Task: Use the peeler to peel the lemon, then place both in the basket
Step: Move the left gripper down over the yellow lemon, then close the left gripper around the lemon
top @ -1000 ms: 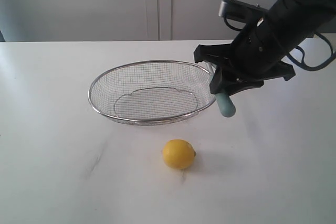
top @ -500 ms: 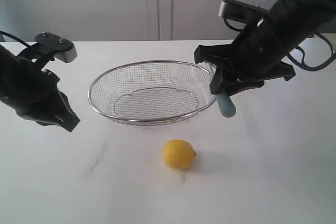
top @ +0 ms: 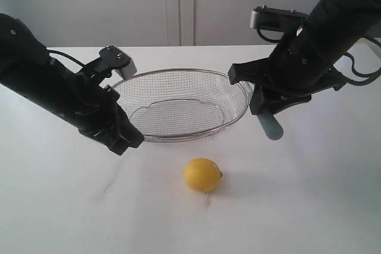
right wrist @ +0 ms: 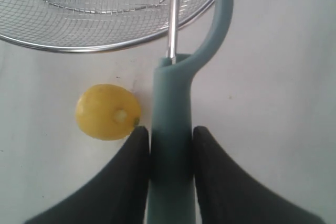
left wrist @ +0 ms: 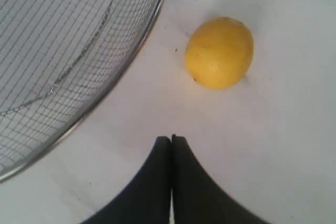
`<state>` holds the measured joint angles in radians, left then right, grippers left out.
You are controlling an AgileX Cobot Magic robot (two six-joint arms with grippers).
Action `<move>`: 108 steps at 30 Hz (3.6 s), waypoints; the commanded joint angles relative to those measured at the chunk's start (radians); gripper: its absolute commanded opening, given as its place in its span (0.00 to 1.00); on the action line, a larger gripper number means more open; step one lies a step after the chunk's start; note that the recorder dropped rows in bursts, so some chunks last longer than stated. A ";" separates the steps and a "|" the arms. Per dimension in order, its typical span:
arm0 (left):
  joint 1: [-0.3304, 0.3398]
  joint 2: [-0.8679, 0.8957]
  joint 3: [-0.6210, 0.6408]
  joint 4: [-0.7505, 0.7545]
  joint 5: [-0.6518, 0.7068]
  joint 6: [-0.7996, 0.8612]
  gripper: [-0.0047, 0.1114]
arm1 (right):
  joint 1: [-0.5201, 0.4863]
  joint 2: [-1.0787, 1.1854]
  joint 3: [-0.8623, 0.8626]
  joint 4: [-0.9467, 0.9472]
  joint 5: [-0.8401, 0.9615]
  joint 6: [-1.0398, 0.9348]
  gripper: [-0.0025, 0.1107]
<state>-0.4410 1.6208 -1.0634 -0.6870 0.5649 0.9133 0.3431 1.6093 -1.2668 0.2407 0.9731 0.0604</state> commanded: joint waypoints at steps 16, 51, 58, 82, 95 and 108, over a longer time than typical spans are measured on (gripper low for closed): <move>-0.174 0.116 -0.073 -0.068 -0.122 0.213 0.04 | -0.016 -0.013 0.002 0.061 0.057 -0.099 0.02; -0.270 0.242 -0.123 -0.073 -0.144 0.477 0.68 | -0.114 -0.013 0.002 0.119 0.020 -0.145 0.02; -0.270 0.265 -0.123 -0.086 -0.146 0.500 0.68 | -0.114 -0.013 0.002 0.119 -0.010 -0.145 0.02; -0.270 0.338 -0.123 -0.202 -0.198 0.636 0.68 | -0.114 -0.013 0.002 0.119 -0.030 -0.145 0.02; -0.270 0.340 -0.123 -0.202 -0.195 0.636 0.54 | -0.114 -0.013 0.002 0.119 -0.032 -0.145 0.02; -0.270 0.285 -0.124 -0.199 -0.190 0.629 0.04 | -0.114 -0.013 0.002 0.119 -0.085 -0.147 0.02</move>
<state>-0.7059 1.9325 -1.1868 -0.8690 0.3491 1.5487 0.2382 1.6093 -1.2668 0.3579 0.9026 -0.0719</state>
